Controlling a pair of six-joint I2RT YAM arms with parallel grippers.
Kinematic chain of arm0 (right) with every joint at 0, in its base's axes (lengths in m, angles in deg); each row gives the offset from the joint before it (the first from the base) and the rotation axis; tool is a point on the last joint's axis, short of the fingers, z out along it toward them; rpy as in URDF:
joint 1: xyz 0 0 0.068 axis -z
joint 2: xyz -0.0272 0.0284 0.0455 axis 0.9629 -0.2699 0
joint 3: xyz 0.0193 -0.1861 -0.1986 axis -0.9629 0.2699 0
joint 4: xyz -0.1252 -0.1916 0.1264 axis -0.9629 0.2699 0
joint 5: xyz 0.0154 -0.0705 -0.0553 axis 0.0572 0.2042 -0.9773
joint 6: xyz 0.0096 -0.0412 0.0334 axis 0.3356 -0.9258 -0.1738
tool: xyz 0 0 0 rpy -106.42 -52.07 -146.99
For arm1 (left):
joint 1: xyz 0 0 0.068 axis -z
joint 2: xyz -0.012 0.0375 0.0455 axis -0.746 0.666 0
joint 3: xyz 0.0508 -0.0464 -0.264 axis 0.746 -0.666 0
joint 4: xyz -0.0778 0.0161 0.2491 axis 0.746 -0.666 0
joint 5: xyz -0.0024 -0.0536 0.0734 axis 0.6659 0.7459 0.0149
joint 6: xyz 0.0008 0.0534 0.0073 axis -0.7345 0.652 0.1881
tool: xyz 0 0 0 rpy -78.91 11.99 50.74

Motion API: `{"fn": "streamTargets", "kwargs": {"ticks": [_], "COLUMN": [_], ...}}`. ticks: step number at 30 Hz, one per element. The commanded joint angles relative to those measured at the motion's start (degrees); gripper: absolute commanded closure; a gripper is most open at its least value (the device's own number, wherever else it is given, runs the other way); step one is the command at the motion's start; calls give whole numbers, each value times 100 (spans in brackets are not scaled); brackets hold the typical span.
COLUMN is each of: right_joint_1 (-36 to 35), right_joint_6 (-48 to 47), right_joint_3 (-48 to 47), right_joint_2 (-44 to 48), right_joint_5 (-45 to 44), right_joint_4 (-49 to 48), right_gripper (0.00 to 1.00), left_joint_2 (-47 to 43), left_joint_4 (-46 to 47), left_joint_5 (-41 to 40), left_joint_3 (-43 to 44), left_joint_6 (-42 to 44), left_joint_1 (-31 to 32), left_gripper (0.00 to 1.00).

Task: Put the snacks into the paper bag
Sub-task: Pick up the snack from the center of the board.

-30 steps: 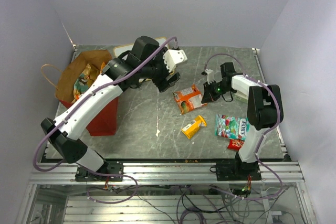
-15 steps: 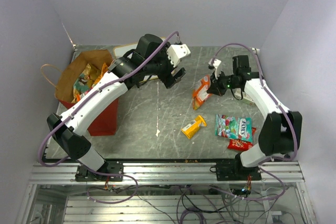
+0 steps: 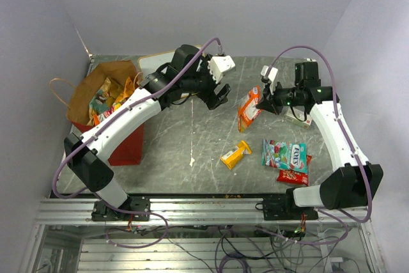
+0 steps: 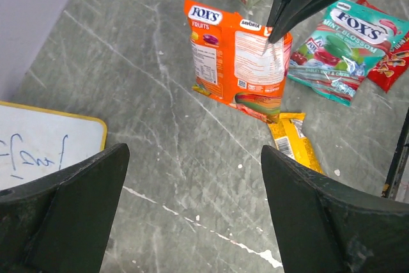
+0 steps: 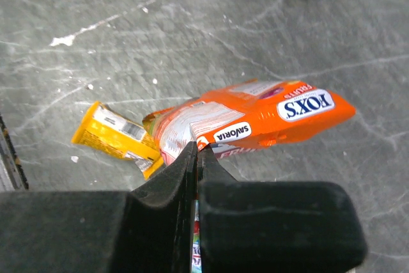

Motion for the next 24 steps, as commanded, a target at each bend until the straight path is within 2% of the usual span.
{"fn": "streamTargets", "kwargs": {"ticks": [1,6,8,11,14,19,24], "right_joint_1": [-77,-217,-244,-334,-410,-412,-399], "right_joint_6": [-241,-313,-3,1641,2724,4049,4863], "right_joint_3": [-429,-1153,-1370,-1293,-1263,-1244,-1352], "right_joint_2": [353,199,168,281,290,133,-101], "right_joint_5": [628,800,928,469,-73,-503,-683], "right_joint_4": [358,970,925,-138,-820,-1454,-1653], "right_gripper": [100,100,100,100,100,100,100], "left_joint_2": [53,105,134,160,143,162,395], "left_joint_4": [317,320,367,478,490,439,469], "left_joint_5": [578,812,948,988,758,70,-893], "left_joint_3": [-94,-163,-185,-161,-78,83,253], "left_joint_6": [57,285,187,-266,-615,-533,-222], "left_joint_1": [15,11,11,9,21,200,583], "left_gripper": [5,4,5,7,8,8,8]}}
